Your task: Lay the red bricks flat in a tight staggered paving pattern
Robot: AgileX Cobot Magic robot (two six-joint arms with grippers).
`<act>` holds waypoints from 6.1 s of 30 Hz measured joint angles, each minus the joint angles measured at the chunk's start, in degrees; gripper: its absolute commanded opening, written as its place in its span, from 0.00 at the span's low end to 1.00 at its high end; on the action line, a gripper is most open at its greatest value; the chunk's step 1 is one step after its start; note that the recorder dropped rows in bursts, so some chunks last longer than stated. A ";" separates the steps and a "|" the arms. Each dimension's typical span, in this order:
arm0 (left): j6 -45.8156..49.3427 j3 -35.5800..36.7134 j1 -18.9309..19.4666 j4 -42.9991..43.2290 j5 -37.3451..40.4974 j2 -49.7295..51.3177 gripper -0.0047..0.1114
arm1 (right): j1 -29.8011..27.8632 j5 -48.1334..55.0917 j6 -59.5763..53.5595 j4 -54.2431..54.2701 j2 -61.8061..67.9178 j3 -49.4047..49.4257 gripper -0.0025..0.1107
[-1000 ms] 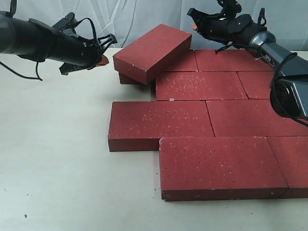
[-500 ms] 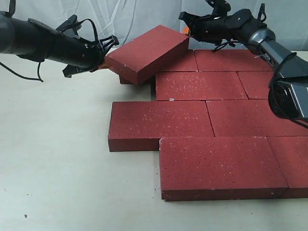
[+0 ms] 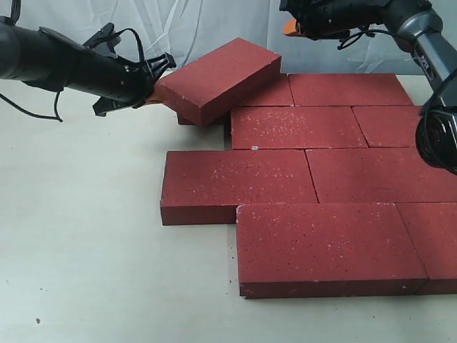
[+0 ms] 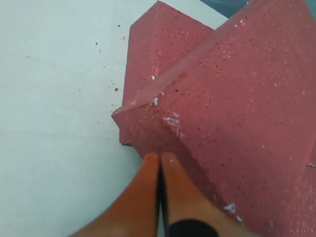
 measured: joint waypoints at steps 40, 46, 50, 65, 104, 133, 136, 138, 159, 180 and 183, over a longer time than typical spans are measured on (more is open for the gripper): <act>0.00 0.00 18.14 12.36 18.26 -13.96 0.04 | 9.47 19.16 1.17 1.99 -12.02 0.00 0.02; 0.00 0.28 23.47 20.84 26.54 -14.47 0.04 | 15.63 19.39 5.77 -5.10 -13.55 0.00 0.02; 0.00 2.21 23.71 22.17 27.09 -14.47 0.04 | 17.15 19.39 6.99 -7.47 -15.10 2.34 0.02; 1.18 3.38 23.71 27.24 18.21 -14.47 0.04 | 25.39 21.62 3.15 -16.17 -22.32 25.22 0.02; 0.81 3.28 24.06 26.78 7.79 -1.94 0.04 | 27.86 11.24 5.49 -14.85 -13.55 27.19 0.02; -2.14 3.28 26.55 31.14 13.91 -1.25 0.04 | 27.99 13.02 8.01 -19.15 -13.55 27.19 0.02; -2.14 3.28 26.55 31.14 13.41 -1.25 0.04 | 27.99 13.02 9.20 -21.69 -13.55 27.19 0.02; -2.14 3.28 26.55 31.14 12.93 -1.25 0.04 | 27.99 13.02 9.37 -22.42 -13.55 27.19 0.02; -2.03 3.28 25.94 33.94 12.54 -1.25 0.04 | 26.53 11.47 15.41 -25.98 -16.57 27.19 0.02; -1.80 3.28 20.55 29.04 13.06 -1.10 0.04 | 26.43 11.35 15.62 -25.73 -16.57 27.19 0.02; -1.80 3.28 19.26 28.63 12.93 -1.10 0.04 | 26.43 11.24 15.62 -25.73 -16.57 27.19 0.02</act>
